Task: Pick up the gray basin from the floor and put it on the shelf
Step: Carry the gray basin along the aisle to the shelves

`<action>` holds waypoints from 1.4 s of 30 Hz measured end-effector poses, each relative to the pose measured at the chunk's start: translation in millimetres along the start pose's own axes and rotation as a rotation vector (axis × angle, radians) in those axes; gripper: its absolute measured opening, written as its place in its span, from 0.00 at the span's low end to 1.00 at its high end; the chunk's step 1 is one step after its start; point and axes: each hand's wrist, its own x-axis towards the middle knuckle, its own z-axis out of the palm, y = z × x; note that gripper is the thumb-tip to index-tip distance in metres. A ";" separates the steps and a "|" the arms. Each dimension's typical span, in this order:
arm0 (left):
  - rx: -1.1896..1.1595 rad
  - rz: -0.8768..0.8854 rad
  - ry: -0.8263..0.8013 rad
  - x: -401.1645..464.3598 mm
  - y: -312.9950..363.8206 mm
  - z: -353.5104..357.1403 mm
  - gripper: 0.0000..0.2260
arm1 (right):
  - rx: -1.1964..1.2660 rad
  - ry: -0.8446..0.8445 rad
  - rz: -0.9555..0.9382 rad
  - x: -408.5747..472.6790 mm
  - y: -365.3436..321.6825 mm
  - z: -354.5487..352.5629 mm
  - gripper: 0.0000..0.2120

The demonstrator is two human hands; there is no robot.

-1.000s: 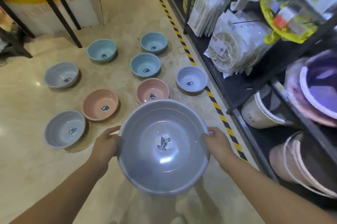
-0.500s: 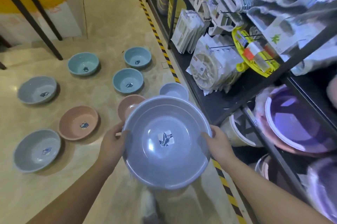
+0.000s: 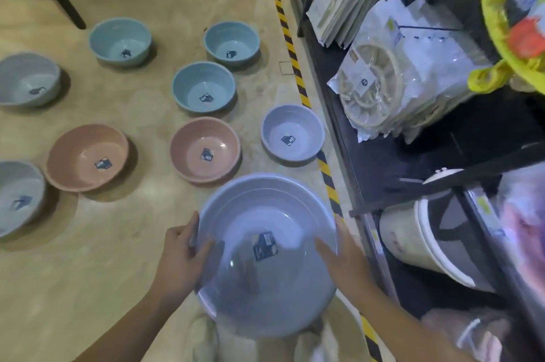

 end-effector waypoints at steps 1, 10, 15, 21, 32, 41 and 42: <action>0.019 -0.075 0.009 4.2 -21.1 22.6 0.25 | -0.006 -0.011 0.006 17.5 23.5 10.6 0.32; 0.056 -0.234 0.015 46.0 -185.4 181.7 0.37 | -0.110 -0.131 0.018 151.5 204.6 98.4 0.40; 0.075 -0.180 0.018 63.6 -249.6 226.8 0.44 | -0.115 -0.120 -0.028 195.9 266.3 139.5 0.41; 0.153 -0.060 0.037 84.2 -293.6 246.4 0.45 | -0.188 -0.035 -0.199 228.0 303.1 171.0 0.40; 0.196 0.076 0.094 81.1 -328.1 264.5 0.38 | -0.281 0.131 -0.380 232.9 340.0 174.9 0.23; 0.315 -0.051 -0.021 72.1 -341.3 284.8 0.37 | -0.452 0.101 -0.219 213.3 356.5 193.6 0.23; 0.335 -0.059 -0.031 70.6 -342.7 287.0 0.37 | -0.468 0.082 -0.210 211.2 358.1 194.1 0.24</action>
